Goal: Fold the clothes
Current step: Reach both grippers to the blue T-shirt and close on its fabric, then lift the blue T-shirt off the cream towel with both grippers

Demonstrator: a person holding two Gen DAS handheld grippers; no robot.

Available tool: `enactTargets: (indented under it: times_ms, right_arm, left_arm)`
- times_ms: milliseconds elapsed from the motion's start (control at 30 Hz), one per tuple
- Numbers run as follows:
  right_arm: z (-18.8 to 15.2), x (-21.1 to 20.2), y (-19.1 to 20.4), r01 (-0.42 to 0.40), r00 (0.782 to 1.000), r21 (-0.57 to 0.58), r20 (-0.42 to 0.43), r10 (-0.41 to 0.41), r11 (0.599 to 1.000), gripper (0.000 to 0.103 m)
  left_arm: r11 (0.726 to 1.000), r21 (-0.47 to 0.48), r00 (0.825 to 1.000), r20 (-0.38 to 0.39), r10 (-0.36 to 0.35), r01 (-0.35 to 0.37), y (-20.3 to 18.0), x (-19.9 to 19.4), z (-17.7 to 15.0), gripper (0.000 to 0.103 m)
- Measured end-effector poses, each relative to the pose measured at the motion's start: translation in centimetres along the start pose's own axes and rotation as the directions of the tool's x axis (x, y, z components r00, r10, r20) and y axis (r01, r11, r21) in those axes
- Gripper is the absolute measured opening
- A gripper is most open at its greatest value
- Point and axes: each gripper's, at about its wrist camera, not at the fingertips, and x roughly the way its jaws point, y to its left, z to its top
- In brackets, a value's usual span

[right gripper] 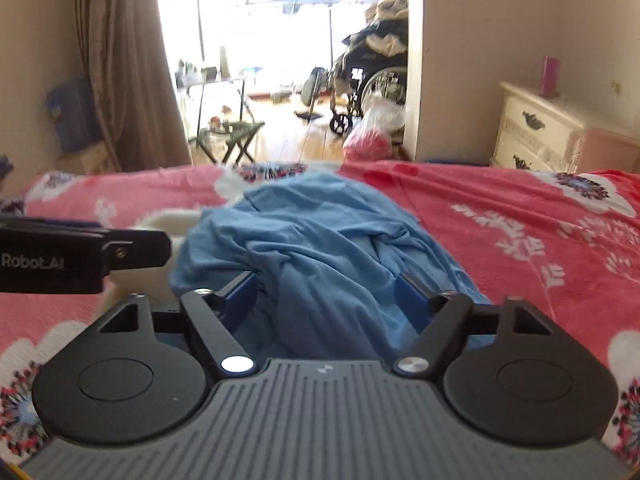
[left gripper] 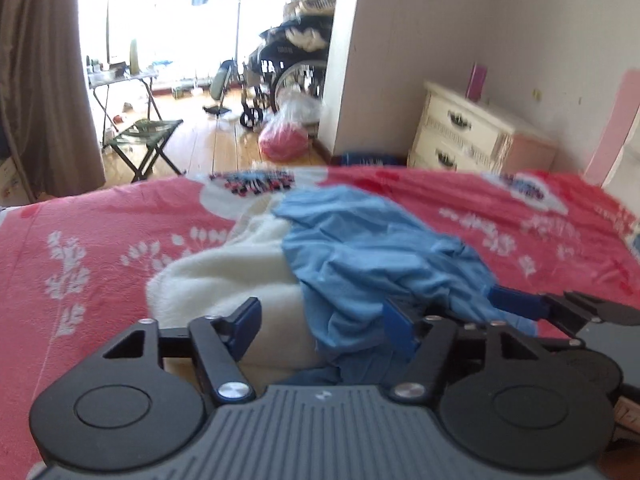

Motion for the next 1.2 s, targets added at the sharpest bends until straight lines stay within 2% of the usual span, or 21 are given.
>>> enactTargets:
  times_ms: [33,100,167,200,233,300,400,500,567,733,933,1033,1200]
  right_arm:
    - [0.2,1.0,-0.1,-0.009,1.0,-0.009,-0.017,0.009,1.0,0.053]
    - [0.4,2.4,-0.1,-0.021,0.999,-0.025,-0.045,0.019,0.999,0.045]
    - [0.2,1.8,0.2,-0.026,0.999,-0.041,-0.036,0.025,0.999,0.027]
    - [0.3,1.2,0.4,-0.025,0.999,-0.044,-0.025,0.024,0.999,0.017]
    - [0.3,0.5,0.6,-0.024,1.0,-0.047,-0.014,0.023,0.999,0.011]
    - [0.3,-0.9,0.4,-0.031,0.999,-0.016,0.022,0.032,0.999,0.004]
    - [-0.4,-3.4,0.2,-0.053,0.997,0.034,0.064,0.051,0.998,0.004]
    - [-1.6,-6.9,1.0,-0.116,0.989,0.063,0.1,0.109,0.991,0.004]
    - [-2.3,-9.8,2.0,-0.16,0.981,0.065,0.12,0.152,0.985,0.004]
    - [-4.3,-16.9,4.5,-0.27,0.951,0.065,0.172,0.256,0.961,0.004]
    - [-6.8,-25.8,7.9,-0.398,0.898,0.052,0.226,0.377,0.916,0.004]
    - [-9.0,-31.7,10.8,-0.469,0.865,0.041,0.224,0.449,0.882,0.004]
    - [-13.2,-40.9,15.8,-0.591,0.796,0.065,0.204,0.57,0.804,0.004]
  left_arm:
    - [1.0,0.008,1.0,-0.022,0.001,-0.001,-0.3,0.7,0.1,0.057]
    - [1.0,-0.004,0.998,-0.057,0.0,0.0,-0.6,1.4,0.1,0.044]
    - [0.999,-0.03,0.996,-0.081,-0.027,0.025,-0.9,1.6,-0.2,0.01]
    - [1.0,-0.009,0.997,-0.078,-0.028,0.027,-1.2,1.2,-0.5,0.008]
    - [1.0,0.012,0.997,-0.075,-0.027,0.028,-1.6,0.8,-0.8,0.007]
    - [0.997,0.033,0.994,-0.083,-0.071,0.074,-2.0,-0.2,-1.3,0.006]
    - [0.989,0.022,0.987,-0.076,-0.144,0.146,-2.1,-2.5,-2.2,0.005]
    - [0.982,0.017,0.98,-0.066,-0.187,0.189,-1.8,-5.2,-3.2,0.004]
    - [0.971,-0.017,0.969,-0.06,-0.238,0.237,-1.2,-7.4,-3.8,0.004]
    - [0.928,-0.065,0.928,-0.043,-0.369,0.366,0.3,-15.3,-6.6,0.003]
    - [0.877,-0.123,0.883,-0.012,-0.469,0.464,2.9,-28.2,-13.2,0.003]
    - [0.871,-0.141,0.881,0.008,-0.474,0.47,4.2,-35.6,-17.9,0.003]
    - [0.886,-0.142,0.897,0.035,-0.441,0.441,5.9,-47.8,-25.3,0.002]
